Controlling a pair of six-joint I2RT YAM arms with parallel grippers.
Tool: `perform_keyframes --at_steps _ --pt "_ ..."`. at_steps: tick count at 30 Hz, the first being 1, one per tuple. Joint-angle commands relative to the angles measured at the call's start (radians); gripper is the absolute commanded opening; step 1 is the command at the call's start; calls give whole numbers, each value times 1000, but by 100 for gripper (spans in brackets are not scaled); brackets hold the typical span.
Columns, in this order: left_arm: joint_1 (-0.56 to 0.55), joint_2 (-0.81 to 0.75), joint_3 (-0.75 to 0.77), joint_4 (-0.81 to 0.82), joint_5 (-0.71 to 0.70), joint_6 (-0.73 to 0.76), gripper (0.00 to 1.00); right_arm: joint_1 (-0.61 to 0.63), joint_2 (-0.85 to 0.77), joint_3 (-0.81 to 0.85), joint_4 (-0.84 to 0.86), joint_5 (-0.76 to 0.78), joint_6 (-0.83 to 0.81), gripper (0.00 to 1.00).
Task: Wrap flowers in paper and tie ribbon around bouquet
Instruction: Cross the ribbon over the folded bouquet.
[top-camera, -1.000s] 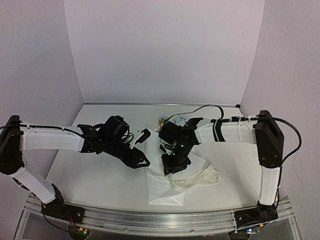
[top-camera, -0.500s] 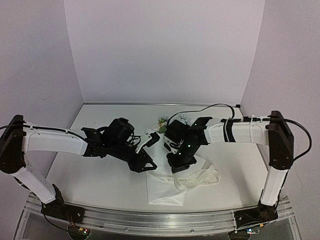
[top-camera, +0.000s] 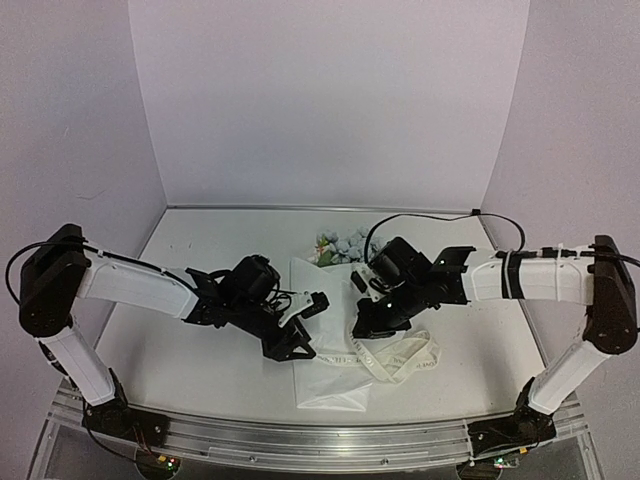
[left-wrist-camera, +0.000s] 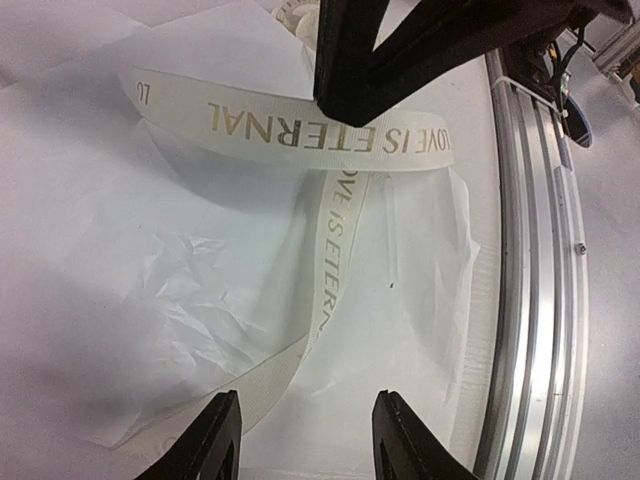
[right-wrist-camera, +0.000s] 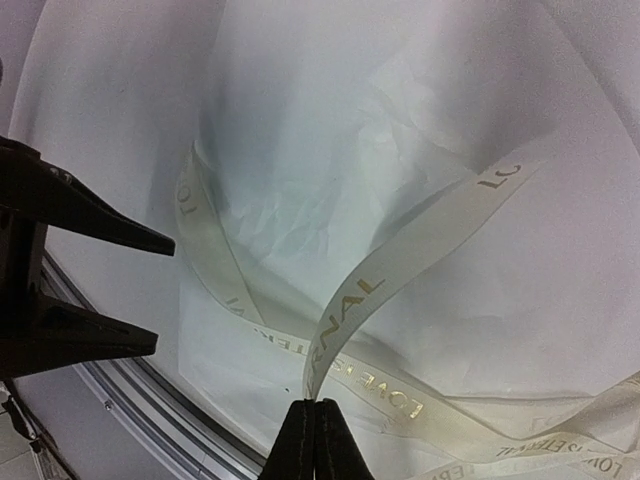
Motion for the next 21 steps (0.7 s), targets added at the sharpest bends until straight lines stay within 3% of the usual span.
perform_keyframes --at_steps 1,12,21 --pt "-14 29 56 20 -12 71 45 -13 -74 -54 145 -42 62 0" --pt "-47 99 119 -26 -82 141 39 -67 -170 -144 253 -123 155 0" --pt "-52 126 135 -29 -85 140 29 -188 -231 -144 275 -205 191 0"
